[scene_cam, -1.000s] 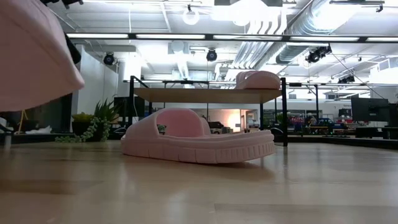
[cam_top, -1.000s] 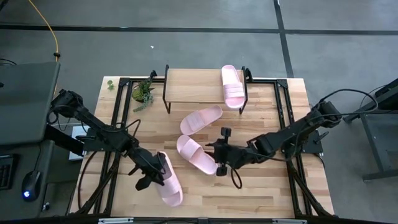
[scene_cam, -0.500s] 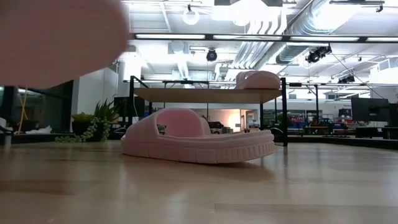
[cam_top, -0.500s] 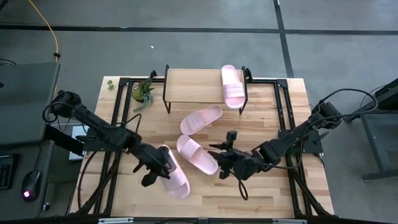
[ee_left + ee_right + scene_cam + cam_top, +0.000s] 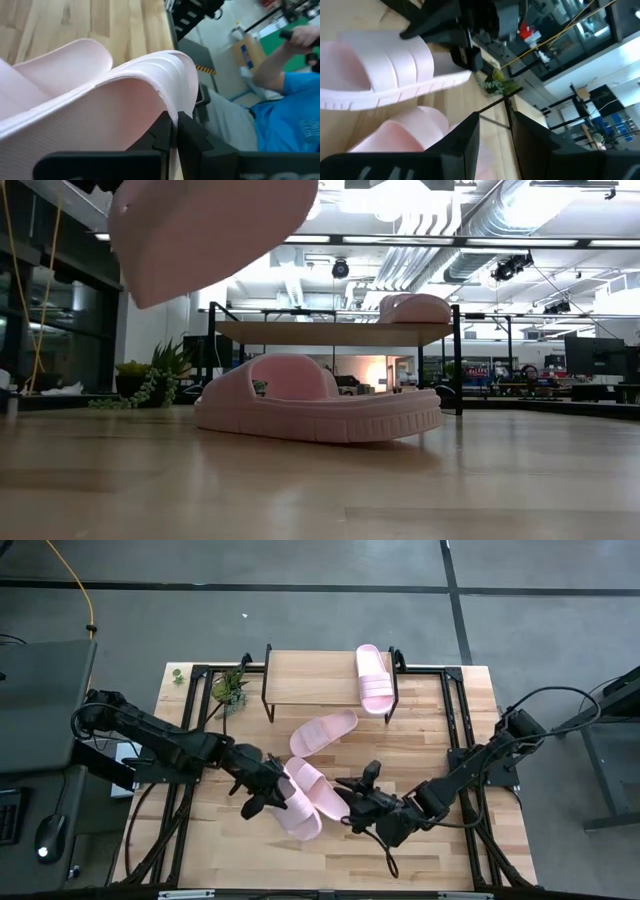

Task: Pick and place slides into the shelf
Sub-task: Put the pink slide on the shelf

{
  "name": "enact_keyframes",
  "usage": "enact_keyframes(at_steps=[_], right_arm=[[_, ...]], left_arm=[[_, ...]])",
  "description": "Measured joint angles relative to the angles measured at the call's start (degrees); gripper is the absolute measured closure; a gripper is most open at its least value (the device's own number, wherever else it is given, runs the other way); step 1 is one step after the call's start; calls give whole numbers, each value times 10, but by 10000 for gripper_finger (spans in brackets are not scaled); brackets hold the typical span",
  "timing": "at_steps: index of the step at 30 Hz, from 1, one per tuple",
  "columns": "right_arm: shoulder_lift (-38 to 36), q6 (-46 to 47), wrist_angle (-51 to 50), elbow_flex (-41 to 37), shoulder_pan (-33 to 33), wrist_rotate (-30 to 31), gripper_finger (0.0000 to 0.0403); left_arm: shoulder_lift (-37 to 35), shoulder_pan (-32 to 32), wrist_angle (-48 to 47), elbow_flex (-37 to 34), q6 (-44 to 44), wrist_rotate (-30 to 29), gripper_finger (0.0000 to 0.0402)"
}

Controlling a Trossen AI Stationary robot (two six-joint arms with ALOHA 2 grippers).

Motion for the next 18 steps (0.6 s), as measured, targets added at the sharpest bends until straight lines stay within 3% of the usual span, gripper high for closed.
enact_keyframes(at_steps=[9, 14, 18], right_arm=[[5, -21, 8, 0, 0, -5, 297], [14, -52, 34, 0, 7, -4, 297], [45, -88, 38, 44, 16, 9, 297]], left_arm=[[0, 23, -5, 40, 15, 52, 392], [0, 23, -22, 76, 29, 53, 393], [0, 23, -52, 96, 42, 47, 380]])
